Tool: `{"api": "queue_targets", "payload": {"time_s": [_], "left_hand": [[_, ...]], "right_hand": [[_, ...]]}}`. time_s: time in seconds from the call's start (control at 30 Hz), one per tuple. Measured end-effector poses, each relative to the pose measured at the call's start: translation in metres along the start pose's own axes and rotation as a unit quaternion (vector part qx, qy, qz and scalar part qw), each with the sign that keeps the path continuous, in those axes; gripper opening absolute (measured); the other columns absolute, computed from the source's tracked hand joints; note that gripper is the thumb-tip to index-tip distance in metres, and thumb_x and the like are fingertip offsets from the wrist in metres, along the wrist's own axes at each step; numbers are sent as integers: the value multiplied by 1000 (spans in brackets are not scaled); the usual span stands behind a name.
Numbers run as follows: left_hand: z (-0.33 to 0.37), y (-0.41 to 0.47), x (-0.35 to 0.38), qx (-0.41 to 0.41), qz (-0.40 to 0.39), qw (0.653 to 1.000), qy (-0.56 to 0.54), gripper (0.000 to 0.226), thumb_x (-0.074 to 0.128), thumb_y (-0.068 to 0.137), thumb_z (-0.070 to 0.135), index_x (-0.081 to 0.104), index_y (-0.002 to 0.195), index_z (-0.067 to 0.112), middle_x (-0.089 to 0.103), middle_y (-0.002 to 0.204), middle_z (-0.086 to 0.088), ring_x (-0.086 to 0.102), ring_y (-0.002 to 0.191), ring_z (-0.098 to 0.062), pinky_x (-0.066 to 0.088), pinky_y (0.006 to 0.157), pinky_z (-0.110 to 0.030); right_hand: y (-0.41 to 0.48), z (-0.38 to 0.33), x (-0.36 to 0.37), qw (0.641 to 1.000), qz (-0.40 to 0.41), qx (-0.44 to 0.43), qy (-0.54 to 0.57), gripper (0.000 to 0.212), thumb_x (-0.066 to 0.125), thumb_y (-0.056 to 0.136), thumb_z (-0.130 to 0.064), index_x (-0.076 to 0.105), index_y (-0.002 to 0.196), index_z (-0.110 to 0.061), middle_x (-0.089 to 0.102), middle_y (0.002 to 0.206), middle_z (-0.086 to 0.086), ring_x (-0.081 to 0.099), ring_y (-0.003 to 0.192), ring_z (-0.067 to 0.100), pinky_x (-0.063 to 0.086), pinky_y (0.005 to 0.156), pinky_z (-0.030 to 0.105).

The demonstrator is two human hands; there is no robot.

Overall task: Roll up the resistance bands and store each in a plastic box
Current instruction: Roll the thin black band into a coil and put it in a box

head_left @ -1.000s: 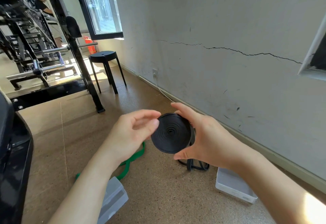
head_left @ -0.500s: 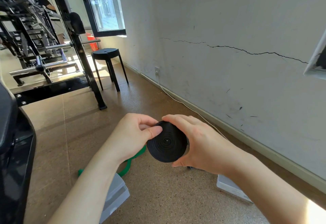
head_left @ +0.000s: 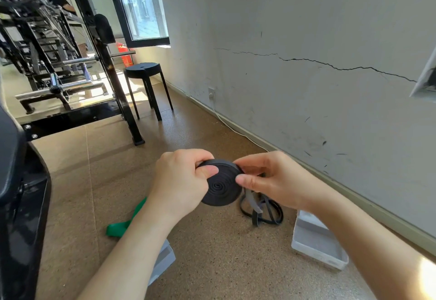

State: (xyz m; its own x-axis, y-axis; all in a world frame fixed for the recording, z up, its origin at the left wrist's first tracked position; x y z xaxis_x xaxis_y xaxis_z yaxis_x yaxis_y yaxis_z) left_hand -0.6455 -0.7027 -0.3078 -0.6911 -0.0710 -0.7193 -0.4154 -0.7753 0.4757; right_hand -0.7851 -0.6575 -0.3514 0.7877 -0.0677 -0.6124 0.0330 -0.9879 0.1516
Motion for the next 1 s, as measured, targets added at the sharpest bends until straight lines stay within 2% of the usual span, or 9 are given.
{"api": "queue_targets", "payload": {"time_s": [0.17, 0.3, 0.37, 0.5, 0.6, 0.7, 0.8, 0.93, 1.0], "left_hand": [[2, 0, -7, 5, 48, 998, -38, 10, 73, 81, 15, 66, 83, 23, 67, 65, 1, 60, 68, -21, 53, 66, -42], [-9, 0, -10, -29, 70, 993, -85, 6, 71, 81, 20, 71, 83, 26, 70, 68, 7, 66, 72, -15, 56, 70, -40], [-16, 0, -9, -56, 80, 988, -115, 13, 72, 82, 15, 75, 84, 27, 71, 73, 13, 67, 75, -5, 57, 74, -31], [-23, -2, -7, -104, 101, 964, -222, 24, 71, 82, 7, 72, 92, 30, 66, 73, 26, 64, 74, 13, 48, 66, -3], [-27, -5, 1, -132, 98, 934, -318, 30, 67, 84, 3, 68, 85, 33, 71, 70, 23, 68, 77, 6, 51, 67, -10], [-33, -8, 18, -178, 62, 917, -352, 21, 66, 86, 4, 71, 91, 24, 75, 77, 10, 71, 76, -7, 53, 67, -21], [-29, -8, 39, -189, -48, 927, -320, 19, 63, 88, 2, 70, 95, 19, 75, 80, 4, 71, 81, -15, 58, 66, -25], [5, -4, 28, -11, -89, 995, -53, 38, 65, 84, 6, 67, 106, 37, 68, 100, 22, 57, 96, 5, 37, 81, 0], [19, -6, 29, 45, -107, 993, 7, 31, 67, 84, 20, 66, 108, 40, 67, 99, 22, 55, 92, 3, 40, 79, -4]], "right_hand": [[-1, 16, -18, 997, 45, 41, -55, 22, 75, 83, -29, 75, 105, -25, 74, 91, -16, 67, 83, -9, 53, 78, 11], [0, 17, -17, 998, 60, 28, 0, 27, 79, 79, -33, 76, 102, -20, 76, 91, -8, 71, 85, 2, 58, 83, 28], [-2, 12, -23, 994, 105, 3, 9, 22, 77, 81, -30, 76, 99, -18, 75, 86, -7, 71, 80, 5, 59, 79, 32], [-7, -4, -34, 983, 169, -46, 51, 10, 73, 86, -21, 75, 96, -25, 66, 76, -10, 61, 65, 5, 51, 61, 21], [-9, -3, -36, 975, 167, -27, 142, 16, 73, 86, -18, 74, 100, -26, 69, 84, 1, 68, 73, 18, 59, 62, 30], [-13, -8, -43, 979, 193, -37, 59, 13, 72, 87, -17, 75, 97, -24, 69, 77, -6, 67, 73, 10, 58, 74, 31], [-17, -24, -44, 966, 204, -71, -142, 11, 69, 88, -15, 75, 97, -18, 62, 79, -8, 57, 72, 10, 50, 69, 29], [-15, -37, -21, 943, 143, -134, -269, 7, 65, 87, -11, 70, 92, -12, 56, 83, 1, 55, 75, 23, 48, 65, 36], [-15, -42, -14, 931, 137, -161, -296, 8, 67, 83, -9, 70, 90, -10, 58, 81, 4, 58, 73, 27, 50, 61, 37]]}}
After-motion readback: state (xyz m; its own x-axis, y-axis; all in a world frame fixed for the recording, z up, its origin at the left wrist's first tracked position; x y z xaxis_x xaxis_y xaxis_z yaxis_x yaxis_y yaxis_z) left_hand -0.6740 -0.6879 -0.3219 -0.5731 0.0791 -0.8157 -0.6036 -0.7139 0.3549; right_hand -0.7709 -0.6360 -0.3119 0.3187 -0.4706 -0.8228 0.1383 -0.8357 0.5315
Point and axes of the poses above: each hand's wrist, its own y-axis towards the middle knuckle, its own x-axis out of the palm, z = x × y, the point moved 10 cm from there along y, towards the middle knuckle
